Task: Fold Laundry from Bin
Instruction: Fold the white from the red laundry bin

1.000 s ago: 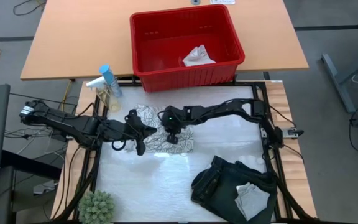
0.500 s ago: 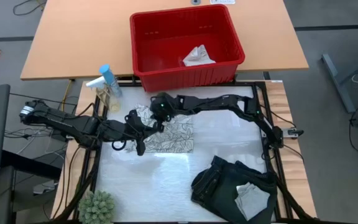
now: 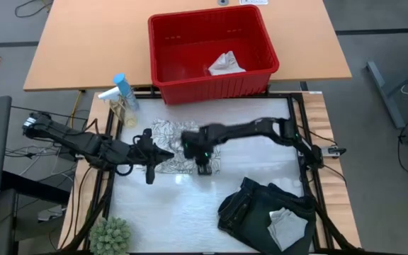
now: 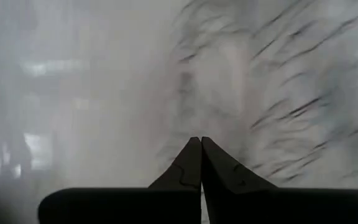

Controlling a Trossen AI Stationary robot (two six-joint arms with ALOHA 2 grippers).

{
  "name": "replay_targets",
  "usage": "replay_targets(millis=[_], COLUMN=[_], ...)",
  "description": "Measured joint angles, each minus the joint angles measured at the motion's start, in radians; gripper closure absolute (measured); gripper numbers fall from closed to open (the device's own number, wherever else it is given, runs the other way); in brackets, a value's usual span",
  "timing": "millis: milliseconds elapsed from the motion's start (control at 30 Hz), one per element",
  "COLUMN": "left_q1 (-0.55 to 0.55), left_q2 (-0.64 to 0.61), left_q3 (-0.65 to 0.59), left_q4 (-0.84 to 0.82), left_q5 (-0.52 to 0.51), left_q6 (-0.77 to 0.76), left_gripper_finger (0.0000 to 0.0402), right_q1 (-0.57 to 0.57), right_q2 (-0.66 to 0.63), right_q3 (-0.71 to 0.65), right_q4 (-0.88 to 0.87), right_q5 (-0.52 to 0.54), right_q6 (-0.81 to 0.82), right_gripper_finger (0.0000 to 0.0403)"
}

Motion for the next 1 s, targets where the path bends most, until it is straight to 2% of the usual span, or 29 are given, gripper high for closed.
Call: replay_targets(millis=[100,167,267,433,533,733,1000], left_q1=[-0.024,-0.031,-0.033,-0.033,-0.033,-0.033,-0.033], left_q2=[-0.002,0.005,0.021,0.019,0.019,0.019,0.019], left_q3=[0.0,0.0,0.0,0.0,0.0,0.0,0.0], left_q4=[-0.03,-0.056,-0.059,-0.056,-0.056,-0.063,-0.061], left_q5=[-0.007,-0.025,-0.032,-0.051,-0.071,-0.07,-0.075], left_q6=[-0.01,-0.024,-0.025,-0.016,-0.013,-0.013,-0.009], left_gripper_finger=[0.0395,0.0395,0.0395,0.0395,0.0395,0.0395,0.0395], right_q1=[0.062,0.099,0.139,0.173,0.19,0.217,0.216], right_q2=[-0.003,-0.003,-0.003,-0.005,-0.007,-0.028,-0.073], right_q3=[-0.035,-0.059,-0.093,-0.094,-0.094,-0.092,-0.092], right_q4=[-0.02,-0.024,-0.01,-0.053,-0.1,-0.175,-0.161], right_q5=[0.082,0.176,0.255,0.27,0.275,0.275,0.301], right_q6=[0.021,0.037,0.044,0.075,0.078,0.086,0.079], right_gripper_finger=[0.0384,0.0381,0.0352,0.0289,0.0272,0.0279,0.0286])
